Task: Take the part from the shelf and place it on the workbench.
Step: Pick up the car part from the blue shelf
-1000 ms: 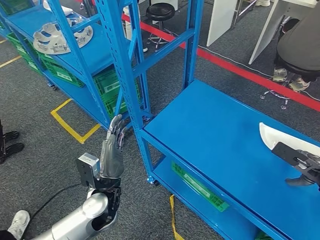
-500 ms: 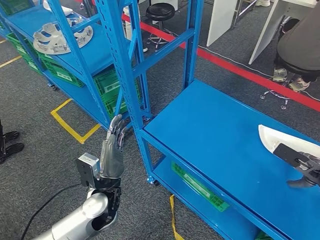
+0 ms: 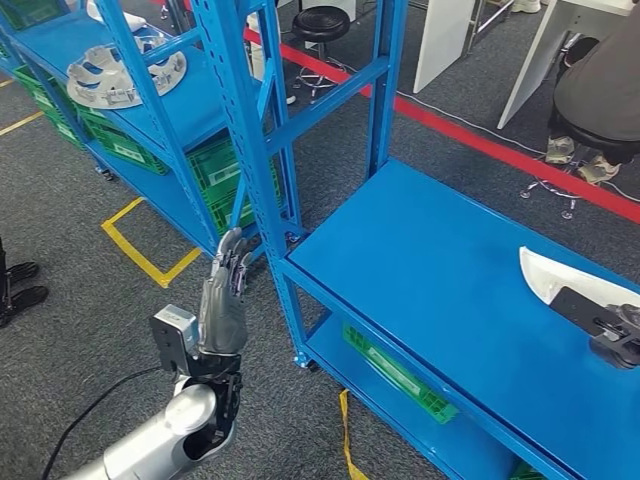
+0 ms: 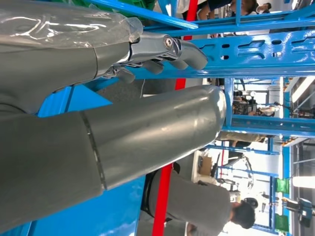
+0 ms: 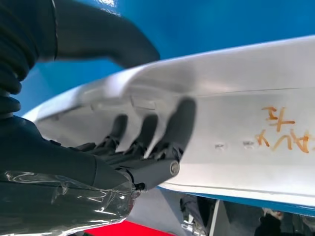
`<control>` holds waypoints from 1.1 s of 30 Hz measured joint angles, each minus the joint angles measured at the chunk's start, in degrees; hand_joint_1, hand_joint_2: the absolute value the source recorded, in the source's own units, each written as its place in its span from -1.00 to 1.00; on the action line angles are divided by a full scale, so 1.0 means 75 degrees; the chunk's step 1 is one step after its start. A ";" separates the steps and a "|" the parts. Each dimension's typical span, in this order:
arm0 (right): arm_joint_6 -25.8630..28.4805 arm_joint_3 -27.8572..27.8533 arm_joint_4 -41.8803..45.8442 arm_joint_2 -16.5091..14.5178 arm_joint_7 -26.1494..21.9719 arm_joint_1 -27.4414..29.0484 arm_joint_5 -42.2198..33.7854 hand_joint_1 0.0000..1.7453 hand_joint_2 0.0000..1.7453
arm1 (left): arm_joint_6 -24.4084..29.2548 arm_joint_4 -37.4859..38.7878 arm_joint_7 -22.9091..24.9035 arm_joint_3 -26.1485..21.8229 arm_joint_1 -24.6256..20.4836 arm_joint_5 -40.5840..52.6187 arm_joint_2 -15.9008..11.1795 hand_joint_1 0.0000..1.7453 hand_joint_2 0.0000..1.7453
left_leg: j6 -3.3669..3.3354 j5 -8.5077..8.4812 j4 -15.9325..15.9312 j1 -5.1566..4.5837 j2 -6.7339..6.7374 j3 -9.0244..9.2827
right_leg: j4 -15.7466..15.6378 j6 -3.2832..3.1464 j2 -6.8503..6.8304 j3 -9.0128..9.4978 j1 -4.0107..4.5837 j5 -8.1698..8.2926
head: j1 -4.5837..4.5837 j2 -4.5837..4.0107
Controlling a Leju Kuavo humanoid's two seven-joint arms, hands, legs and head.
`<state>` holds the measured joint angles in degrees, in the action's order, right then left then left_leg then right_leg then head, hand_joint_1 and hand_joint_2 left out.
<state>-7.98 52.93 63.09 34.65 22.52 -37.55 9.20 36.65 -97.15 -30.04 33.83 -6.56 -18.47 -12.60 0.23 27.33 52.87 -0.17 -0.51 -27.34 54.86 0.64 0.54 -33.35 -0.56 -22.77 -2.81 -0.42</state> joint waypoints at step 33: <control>0.0406 -0.0183 0.0296 -0.0316 -0.0807 -0.0072 -0.2121 1.00 1.00 | -0.0141 0.0072 -0.0204 0.0000 -0.0012 0.0008 -0.0006 -1.00 -1.00 | -0.0001 0.0001 0.0004 0.0001 0.0005 0.0018 | 0.0000 0.0006 0.0008 0.0023 0.0001 0.0006 | 0.0000 0.0000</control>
<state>-4.94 51.56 65.31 32.28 16.47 -38.09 -6.71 35.60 -96.61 -31.57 33.83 -6.65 -18.41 -12.64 0.22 27.34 52.90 -0.17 -0.47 -27.21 54.86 0.69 0.60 -33.18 -0.55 -22.73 -2.81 -0.41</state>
